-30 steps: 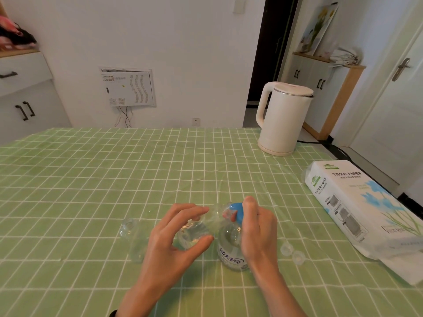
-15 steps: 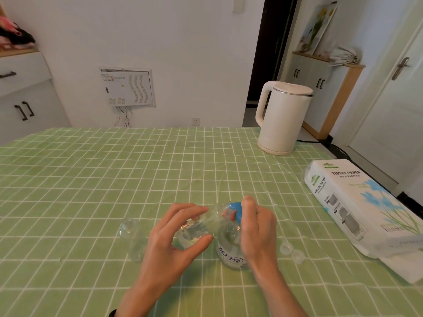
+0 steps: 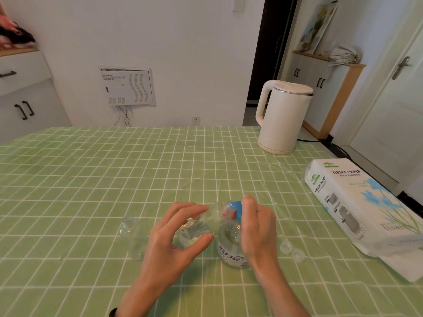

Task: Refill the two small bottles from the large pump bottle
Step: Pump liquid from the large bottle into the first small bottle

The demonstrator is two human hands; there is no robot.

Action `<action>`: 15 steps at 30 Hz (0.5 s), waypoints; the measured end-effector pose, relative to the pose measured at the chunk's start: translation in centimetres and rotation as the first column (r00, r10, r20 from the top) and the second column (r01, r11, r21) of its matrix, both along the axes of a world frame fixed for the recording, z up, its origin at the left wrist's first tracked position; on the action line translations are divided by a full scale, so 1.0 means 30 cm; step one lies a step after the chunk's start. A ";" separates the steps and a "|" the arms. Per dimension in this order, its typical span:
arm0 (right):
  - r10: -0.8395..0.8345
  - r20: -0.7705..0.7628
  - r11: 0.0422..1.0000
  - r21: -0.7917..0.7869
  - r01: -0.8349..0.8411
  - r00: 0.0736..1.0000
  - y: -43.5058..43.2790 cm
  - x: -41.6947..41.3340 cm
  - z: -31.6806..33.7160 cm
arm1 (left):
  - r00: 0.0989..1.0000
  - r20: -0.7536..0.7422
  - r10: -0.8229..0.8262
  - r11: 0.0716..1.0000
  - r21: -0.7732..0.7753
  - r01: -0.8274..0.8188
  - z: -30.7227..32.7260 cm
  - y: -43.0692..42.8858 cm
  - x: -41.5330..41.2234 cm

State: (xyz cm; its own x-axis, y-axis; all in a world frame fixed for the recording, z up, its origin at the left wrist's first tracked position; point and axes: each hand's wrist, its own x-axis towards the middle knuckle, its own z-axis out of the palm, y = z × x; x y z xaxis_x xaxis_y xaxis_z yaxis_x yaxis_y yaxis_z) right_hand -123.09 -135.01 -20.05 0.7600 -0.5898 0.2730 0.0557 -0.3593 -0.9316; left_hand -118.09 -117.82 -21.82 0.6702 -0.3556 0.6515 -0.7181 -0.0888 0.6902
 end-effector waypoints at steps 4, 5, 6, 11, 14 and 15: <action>-0.007 -0.014 1.000 0.000 0.007 1.000 -0.001 -0.003 -0.006 | 1.000 -0.006 -0.005 1.000 -0.002 0.005 -0.001 -0.002 0.000; -0.013 -0.015 1.000 0.002 0.013 1.000 0.000 -0.002 -0.007 | 1.000 -0.007 -0.003 1.000 -0.003 0.003 -0.001 -0.001 -0.001; -0.021 -0.008 1.000 -0.004 0.021 1.000 0.001 -0.002 -0.007 | 1.000 -0.008 0.000 1.000 -0.005 0.000 -0.001 -0.001 -0.001; -0.037 0.008 0.999 -0.034 0.038 0.999 0.003 0.000 -0.006 | 1.000 -0.012 0.001 1.000 -0.007 -0.001 -0.001 -0.002 -0.001; -0.008 0.009 1.000 -0.010 0.008 1.000 -0.002 0.003 -0.003 | 1.000 -0.010 0.004 1.000 -0.001 -0.004 -0.002 -0.002 0.000; 0.002 0.009 1.000 -0.004 -0.002 1.000 -0.002 0.002 0.001 | 1.000 -0.009 0.003 1.000 0.002 -0.003 -0.004 -0.002 0.000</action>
